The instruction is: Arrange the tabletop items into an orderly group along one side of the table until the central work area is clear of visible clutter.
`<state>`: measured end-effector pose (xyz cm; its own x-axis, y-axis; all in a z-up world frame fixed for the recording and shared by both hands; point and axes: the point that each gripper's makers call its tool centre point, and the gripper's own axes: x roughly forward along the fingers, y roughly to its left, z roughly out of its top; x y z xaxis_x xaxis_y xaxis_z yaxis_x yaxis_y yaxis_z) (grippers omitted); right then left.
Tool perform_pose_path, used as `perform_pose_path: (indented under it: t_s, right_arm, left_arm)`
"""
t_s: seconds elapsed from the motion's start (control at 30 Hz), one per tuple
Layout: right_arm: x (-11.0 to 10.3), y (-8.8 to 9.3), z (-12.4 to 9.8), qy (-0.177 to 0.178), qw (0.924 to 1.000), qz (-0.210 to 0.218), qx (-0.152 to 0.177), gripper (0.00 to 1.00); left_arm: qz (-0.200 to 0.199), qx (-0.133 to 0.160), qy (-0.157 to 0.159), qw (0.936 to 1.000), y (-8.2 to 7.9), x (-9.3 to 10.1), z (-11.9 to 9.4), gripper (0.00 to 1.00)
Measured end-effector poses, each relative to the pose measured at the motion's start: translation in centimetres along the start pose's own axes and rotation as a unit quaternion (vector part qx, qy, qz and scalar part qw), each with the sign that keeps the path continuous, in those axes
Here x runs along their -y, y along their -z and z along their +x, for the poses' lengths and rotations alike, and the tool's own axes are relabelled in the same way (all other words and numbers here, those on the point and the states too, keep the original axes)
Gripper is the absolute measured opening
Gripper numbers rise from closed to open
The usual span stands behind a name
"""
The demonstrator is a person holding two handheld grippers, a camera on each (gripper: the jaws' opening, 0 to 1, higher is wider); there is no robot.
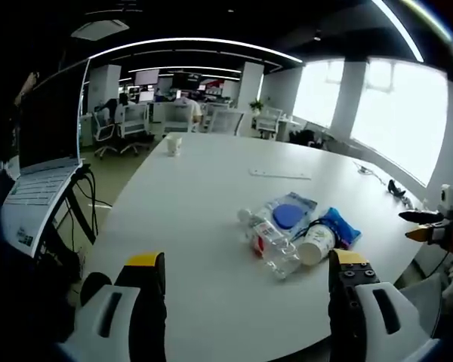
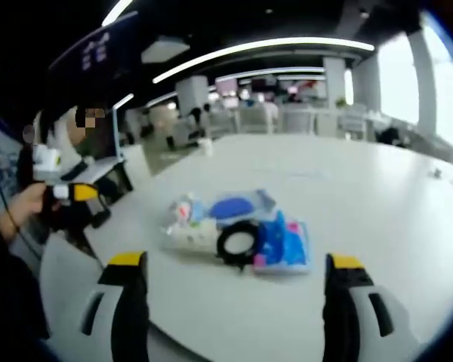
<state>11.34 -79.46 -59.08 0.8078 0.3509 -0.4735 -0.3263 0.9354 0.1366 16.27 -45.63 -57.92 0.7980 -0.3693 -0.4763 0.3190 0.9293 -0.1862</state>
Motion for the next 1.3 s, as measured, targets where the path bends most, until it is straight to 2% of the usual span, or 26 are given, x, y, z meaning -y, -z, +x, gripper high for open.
perform_pose_path:
  t_s: [0.83, 1.3]
  right_arm:
    - [0.2, 0.2, 1.0, -0.001, 1.0000, 0.000, -0.006, 0.94]
    - [0.2, 0.1, 1.9, -0.005, 0.9999, -0.001, -0.012, 0.93]
  left_arm:
    - [-0.010, -0.009, -0.001, 0.9999, 0.4, -0.4, 0.8, 0.84]
    - [-0.027, -0.023, 0.003, 0.9994, 0.6, 0.2, 2.7, 0.80]
